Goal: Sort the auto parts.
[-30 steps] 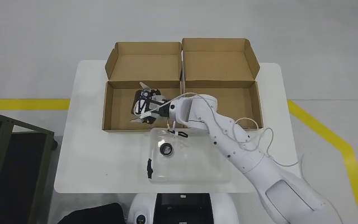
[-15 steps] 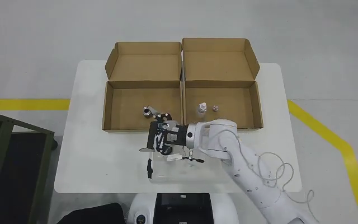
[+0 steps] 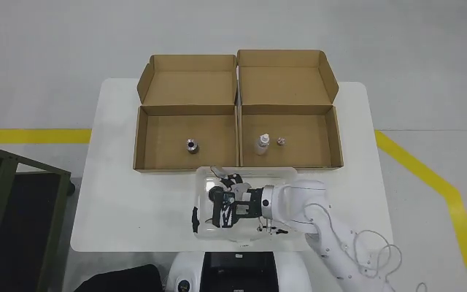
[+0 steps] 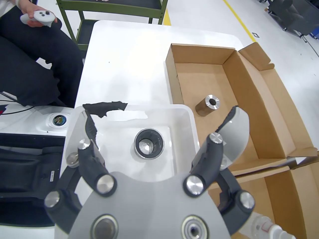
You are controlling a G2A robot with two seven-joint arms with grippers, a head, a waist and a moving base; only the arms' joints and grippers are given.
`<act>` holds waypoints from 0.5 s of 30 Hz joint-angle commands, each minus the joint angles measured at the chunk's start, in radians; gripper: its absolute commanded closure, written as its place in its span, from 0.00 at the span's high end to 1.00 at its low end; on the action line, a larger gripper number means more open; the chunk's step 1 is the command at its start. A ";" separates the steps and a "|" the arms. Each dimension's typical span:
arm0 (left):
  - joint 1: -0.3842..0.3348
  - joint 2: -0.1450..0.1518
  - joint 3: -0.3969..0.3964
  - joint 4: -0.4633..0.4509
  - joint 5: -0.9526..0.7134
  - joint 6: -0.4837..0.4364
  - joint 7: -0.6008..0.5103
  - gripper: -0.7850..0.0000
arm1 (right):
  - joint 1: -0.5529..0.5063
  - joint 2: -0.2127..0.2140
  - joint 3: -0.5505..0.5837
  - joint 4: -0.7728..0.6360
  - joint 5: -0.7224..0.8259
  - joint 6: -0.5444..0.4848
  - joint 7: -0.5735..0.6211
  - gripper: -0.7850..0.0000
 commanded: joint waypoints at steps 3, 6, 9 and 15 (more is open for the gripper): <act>0.000 0.000 0.000 0.000 0.000 0.000 0.000 1.00 | -0.025 0.010 0.008 0.000 -0.033 0.001 -0.014 1.00; 0.000 0.000 0.000 0.000 0.000 0.000 0.000 1.00 | -0.037 0.016 0.007 0.017 -0.068 0.008 -0.029 1.00; 0.000 0.000 0.000 0.000 0.000 0.000 0.000 1.00 | -0.042 0.020 -0.002 0.042 -0.103 0.023 -0.053 1.00; 0.000 0.000 0.000 0.000 0.000 0.000 0.000 1.00 | -0.036 0.024 -0.029 0.102 -0.160 0.060 -0.100 0.92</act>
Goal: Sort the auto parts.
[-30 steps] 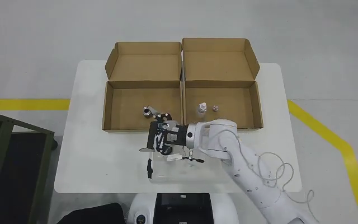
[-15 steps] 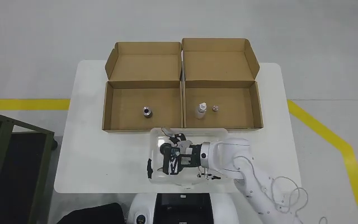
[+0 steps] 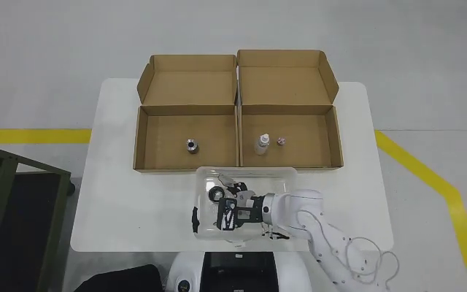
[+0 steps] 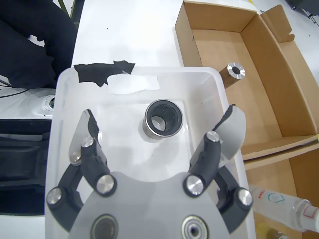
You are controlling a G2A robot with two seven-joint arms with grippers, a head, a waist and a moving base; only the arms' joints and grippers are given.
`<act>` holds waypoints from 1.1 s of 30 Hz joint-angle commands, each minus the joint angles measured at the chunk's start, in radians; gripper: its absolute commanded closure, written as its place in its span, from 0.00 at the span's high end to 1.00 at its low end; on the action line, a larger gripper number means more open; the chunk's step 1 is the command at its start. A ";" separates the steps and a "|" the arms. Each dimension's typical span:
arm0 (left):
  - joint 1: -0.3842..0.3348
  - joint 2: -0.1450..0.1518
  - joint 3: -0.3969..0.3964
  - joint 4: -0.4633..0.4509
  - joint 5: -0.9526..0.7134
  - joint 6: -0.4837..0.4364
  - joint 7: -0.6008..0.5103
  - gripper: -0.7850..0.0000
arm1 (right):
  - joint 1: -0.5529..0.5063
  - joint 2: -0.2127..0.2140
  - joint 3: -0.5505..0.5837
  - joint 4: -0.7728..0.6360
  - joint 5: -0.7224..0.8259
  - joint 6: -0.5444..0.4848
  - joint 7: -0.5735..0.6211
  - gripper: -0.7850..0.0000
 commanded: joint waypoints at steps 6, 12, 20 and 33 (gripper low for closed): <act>0.000 0.000 0.000 0.000 0.000 0.000 0.000 1.00 | 0.022 0.001 -0.023 0.063 -0.030 0.039 -0.039 0.83; 0.000 0.000 0.000 0.000 0.000 0.000 0.000 1.00 | 0.043 0.000 -0.043 0.109 -0.036 0.068 -0.048 0.78; 0.000 0.000 0.000 0.000 0.000 0.000 0.000 1.00 | 0.078 -0.007 -0.064 0.169 -0.024 0.123 -0.062 0.69; 0.000 0.000 0.000 0.000 0.000 0.000 0.000 1.00 | 0.095 -0.008 -0.076 0.176 0.031 0.137 -0.084 0.08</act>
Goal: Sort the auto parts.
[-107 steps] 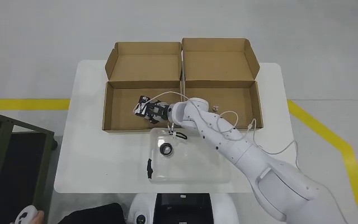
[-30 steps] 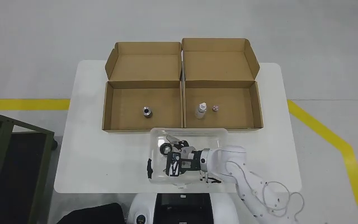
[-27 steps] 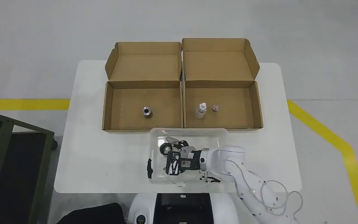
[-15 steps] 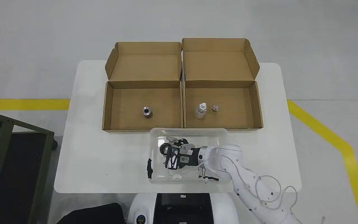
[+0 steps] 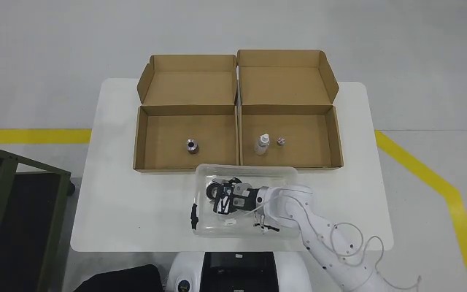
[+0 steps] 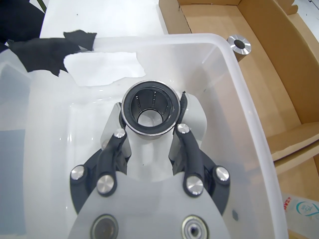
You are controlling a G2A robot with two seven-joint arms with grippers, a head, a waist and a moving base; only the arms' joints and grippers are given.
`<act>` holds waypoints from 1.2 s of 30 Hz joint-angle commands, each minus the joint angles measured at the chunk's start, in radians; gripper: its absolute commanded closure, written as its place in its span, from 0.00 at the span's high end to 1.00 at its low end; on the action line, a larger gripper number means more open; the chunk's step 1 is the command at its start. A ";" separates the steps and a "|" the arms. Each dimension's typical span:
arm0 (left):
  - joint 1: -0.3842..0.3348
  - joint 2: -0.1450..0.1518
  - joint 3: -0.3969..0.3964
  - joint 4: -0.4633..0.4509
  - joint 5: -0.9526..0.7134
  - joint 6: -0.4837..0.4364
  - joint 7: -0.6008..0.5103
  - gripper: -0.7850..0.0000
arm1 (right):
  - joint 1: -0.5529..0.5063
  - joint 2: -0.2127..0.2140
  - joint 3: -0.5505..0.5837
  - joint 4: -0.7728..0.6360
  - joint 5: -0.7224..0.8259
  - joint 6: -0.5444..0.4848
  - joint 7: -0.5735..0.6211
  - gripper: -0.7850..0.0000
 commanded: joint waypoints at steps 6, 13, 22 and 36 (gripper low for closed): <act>0.000 0.000 0.000 0.000 0.000 0.000 0.000 1.00 | -0.012 0.007 0.023 -0.046 0.044 -0.005 -0.002 0.00; 0.000 0.000 0.000 0.000 0.000 0.000 0.000 1.00 | -0.044 0.022 0.075 -0.115 0.095 -0.027 0.003 0.00; 0.000 0.000 0.000 0.000 0.000 0.000 0.000 1.00 | -0.086 0.038 0.152 -0.225 0.199 -0.027 0.005 0.00; 0.000 0.000 0.000 0.000 0.000 0.000 0.000 1.00 | -0.084 0.045 0.215 -0.333 0.414 0.015 -0.025 0.00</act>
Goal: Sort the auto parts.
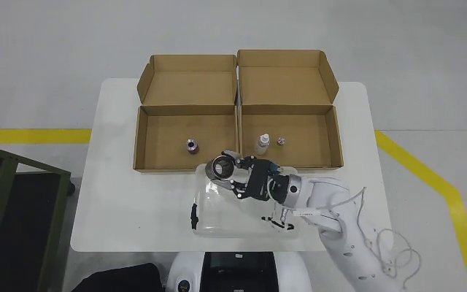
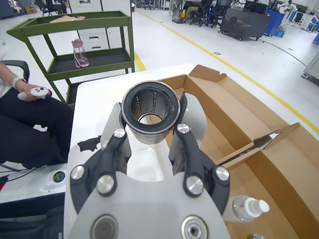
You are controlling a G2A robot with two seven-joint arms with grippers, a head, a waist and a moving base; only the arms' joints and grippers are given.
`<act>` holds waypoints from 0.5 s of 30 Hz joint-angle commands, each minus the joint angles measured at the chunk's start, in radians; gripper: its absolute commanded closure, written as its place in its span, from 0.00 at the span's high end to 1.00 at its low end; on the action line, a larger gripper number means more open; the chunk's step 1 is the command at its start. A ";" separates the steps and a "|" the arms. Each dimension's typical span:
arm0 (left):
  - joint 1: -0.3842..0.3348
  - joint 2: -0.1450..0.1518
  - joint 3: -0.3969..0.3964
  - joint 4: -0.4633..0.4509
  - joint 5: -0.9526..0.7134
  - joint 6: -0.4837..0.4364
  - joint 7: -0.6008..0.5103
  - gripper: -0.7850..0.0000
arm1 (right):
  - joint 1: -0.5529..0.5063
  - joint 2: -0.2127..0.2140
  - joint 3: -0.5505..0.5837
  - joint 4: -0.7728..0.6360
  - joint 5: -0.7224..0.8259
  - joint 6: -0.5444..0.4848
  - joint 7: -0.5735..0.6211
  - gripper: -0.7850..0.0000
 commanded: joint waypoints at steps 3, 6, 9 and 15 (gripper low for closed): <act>0.000 0.000 0.000 0.000 0.000 0.000 0.000 1.00 | 0.010 0.002 0.016 -0.033 0.050 0.010 -0.013 0.00; 0.000 0.000 0.000 0.000 0.000 0.000 0.000 1.00 | 0.016 0.003 0.033 -0.055 0.082 0.020 -0.026 0.00; 0.000 0.000 0.000 0.000 0.000 0.000 0.000 1.00 | 0.019 0.006 0.054 -0.081 0.099 0.017 -0.037 0.00; 0.000 0.000 0.000 0.000 0.000 0.000 0.000 1.00 | 0.023 0.011 0.092 -0.109 0.116 0.026 -0.058 0.00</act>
